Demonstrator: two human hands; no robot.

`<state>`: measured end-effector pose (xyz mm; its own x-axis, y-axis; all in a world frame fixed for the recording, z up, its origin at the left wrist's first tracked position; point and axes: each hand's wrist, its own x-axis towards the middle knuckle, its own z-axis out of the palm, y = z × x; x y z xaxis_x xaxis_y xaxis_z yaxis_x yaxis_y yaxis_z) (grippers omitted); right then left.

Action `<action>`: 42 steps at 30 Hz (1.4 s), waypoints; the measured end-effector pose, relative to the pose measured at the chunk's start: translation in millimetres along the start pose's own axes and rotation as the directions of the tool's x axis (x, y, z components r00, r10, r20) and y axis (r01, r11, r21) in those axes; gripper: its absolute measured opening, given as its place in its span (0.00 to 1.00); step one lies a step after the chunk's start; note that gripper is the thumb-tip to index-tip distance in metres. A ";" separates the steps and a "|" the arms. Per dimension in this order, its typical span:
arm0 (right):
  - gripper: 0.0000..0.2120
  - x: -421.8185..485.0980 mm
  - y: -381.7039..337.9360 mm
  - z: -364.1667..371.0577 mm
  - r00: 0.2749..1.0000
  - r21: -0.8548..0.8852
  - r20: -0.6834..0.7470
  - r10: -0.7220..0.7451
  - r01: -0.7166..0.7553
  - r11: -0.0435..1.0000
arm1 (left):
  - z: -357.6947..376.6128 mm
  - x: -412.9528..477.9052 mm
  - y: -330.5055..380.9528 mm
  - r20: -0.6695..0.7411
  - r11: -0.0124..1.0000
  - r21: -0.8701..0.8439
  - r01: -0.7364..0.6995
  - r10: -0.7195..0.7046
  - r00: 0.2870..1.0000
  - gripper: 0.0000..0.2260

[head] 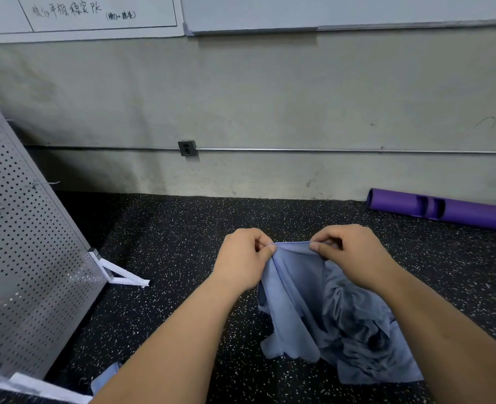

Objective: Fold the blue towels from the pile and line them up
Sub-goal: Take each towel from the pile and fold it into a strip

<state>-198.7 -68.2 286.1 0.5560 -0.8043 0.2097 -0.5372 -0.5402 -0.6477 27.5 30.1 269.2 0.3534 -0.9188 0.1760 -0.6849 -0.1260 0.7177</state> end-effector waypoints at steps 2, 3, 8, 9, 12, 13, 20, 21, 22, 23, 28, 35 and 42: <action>0.05 0.1 2.8 -2.5 0.999 0.019 -0.017 0.033 -0.033 0.999 | 0.1 0.8 -1.7 0.003 1.000 -0.002 0.017 -0.017 1.000 0.04; 0.05 0.1 3.8 -2.7 0.999 0.020 -0.028 0.046 -0.046 0.999 | 0.5 1.0 -1.9 0.008 1.000 -0.010 0.021 -0.021 1.000 0.04; 0.06 2.4 7.9 0.9 0.979 0.105 -0.119 0.162 -0.150 0.983 | 2.5 4.9 -4.6 0.021 0.982 -0.137 0.133 -0.132 0.991 0.06; 0.06 2.6 8.5 0.8 0.972 0.106 -0.143 0.185 -0.171 0.980 | 2.8 5.7 -5.7 0.017 0.970 -0.181 0.162 -0.161 0.987 0.06; 0.06 2.8 9.9 1.6 0.952 0.169 -0.172 0.252 -0.223 0.960 | 3.9 5.9 -8.6 0.017 0.916 -0.327 0.233 -0.241 0.970 0.09; 0.06 2.6 9.5 2.6 0.952 0.198 -0.158 0.263 -0.230 0.953 | 4.0 5.5 -9.1 0.024 0.902 -0.355 0.246 -0.254 0.967 0.10; 0.06 -2.3 -12.2 16.7 0.969 0.378 -0.022 0.247 -0.221 0.899 | 7.5 3.9 -2.3 0.066 0.831 -0.477 0.286 -0.290 0.955 0.06; 0.06 -3.2 -16.3 19.8 0.971 0.405 -0.004 0.240 -0.218 0.888 | 8.2 3.1 0.2 0.088 0.811 -0.506 0.293 -0.290 0.953 0.05; 0.05 -3.7 -20.0 22.8 0.973 0.426 0.011 0.231 -0.214 0.879 | 9.2 2.5 2.5 0.114 0.790 -0.536 0.297 -0.281 0.953 0.05; 0.05 -4.5 -23.7 25.5 0.975 0.438 0.023 0.220 -0.207 0.875 | 10.1 2.0 4.2 0.143 0.770 -0.563 0.302 -0.269 0.952 0.06; 0.04 -5.1 -30.4 35.3 0.984 0.361 0.020 0.176 -0.172 0.917 | 13.6 -1.4 9.8 0.192 0.732 -0.623 0.278 -0.201 0.960 0.11; 0.05 -5.0 -28.6 34.9 0.984 0.334 -0.069 0.165 -0.133 0.933 | 12.1 -3.1 14.7 0.222 0.601 -0.731 0.324 -0.240 0.945 0.12; 0.07 -6.1 -31.8 36.0 0.980 0.340 -0.129 0.152 -0.100 0.935 | 13.9 -3.3 16.7 0.192 0.601 -0.734 0.317 -0.263 0.945 0.07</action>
<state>-162.1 -37.2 279.1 0.3813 -0.9022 0.2015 -0.3428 -0.3404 -0.8756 6.0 25.9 271.2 0.3922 -0.9072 -0.1521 0.1674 -0.0922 0.9816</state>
